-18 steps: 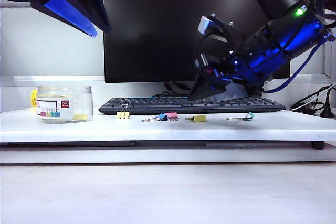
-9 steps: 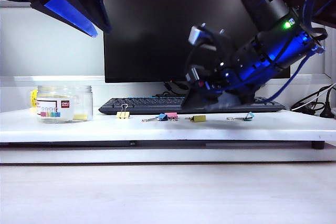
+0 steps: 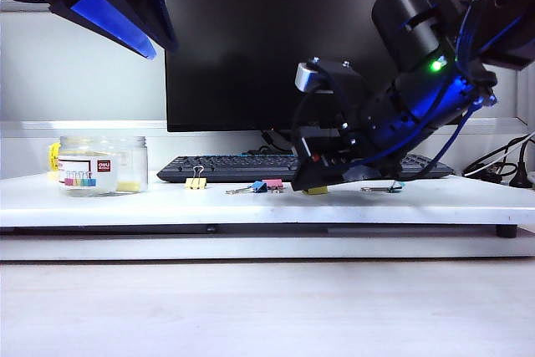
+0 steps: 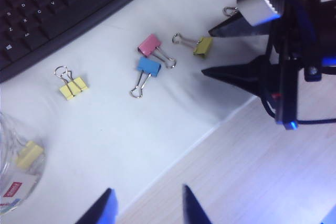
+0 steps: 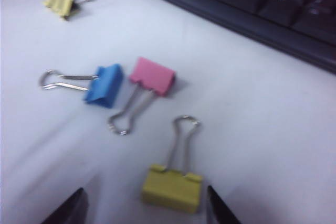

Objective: Pick up the clips with the largest number of clips of the same color on the table and place them in a round transparent plastic box.

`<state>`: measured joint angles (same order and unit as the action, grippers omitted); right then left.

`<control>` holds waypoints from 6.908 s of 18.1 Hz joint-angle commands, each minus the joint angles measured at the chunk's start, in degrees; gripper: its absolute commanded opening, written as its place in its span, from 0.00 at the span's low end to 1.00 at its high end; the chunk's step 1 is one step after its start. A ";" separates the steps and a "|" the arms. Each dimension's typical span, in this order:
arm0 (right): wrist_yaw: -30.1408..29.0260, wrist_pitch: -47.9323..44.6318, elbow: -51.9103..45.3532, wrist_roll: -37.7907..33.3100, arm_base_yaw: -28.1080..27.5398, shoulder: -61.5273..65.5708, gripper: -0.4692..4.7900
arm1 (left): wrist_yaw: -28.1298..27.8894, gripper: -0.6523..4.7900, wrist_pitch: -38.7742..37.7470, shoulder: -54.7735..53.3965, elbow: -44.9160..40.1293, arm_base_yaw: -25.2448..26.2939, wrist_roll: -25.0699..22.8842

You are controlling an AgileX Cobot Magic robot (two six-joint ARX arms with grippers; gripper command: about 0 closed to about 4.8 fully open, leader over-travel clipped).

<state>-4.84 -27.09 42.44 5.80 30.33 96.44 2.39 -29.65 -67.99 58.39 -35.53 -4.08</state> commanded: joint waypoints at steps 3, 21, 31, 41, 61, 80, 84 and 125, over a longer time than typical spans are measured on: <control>1.73 -4.79 0.17 0.46 -0.02 -0.07 0.64 | 0.37 0.44 0.09 0.17 0.17 0.00 0.00; 3.87 2.82 2.71 0.42 -0.09 5.07 0.48 | 0.42 0.44 -1.86 0.24 0.20 0.00 0.02; 3.65 8.90 2.69 -4.07 -0.09 5.05 0.46 | 0.44 0.44 -2.97 0.28 0.20 0.00 0.04; 3.65 11.65 2.73 -5.79 -0.09 5.05 0.31 | 0.42 0.44 -3.21 0.28 0.28 0.00 0.00; -9.35 18.27 23.30 -5.38 1.66 3.45 0.25 | -6.32 0.44 -6.16 7.21 0.63 0.04 -0.42; -14.86 14.56 29.73 -4.28 12.81 3.52 0.25 | -18.03 0.44 -10.91 21.86 0.61 5.29 -3.91; -14.82 12.31 29.73 -4.28 14.01 3.65 0.25 | -18.05 0.44 -13.25 24.65 0.57 7.23 -4.26; -15.63 13.55 50.82 -2.54 14.69 25.05 0.25 | -20.35 0.44 -16.63 24.83 0.17 7.23 -5.60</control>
<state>-20.64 -12.56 92.90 2.81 45.01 121.49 -18.11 -46.54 -43.29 58.48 -28.29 -9.45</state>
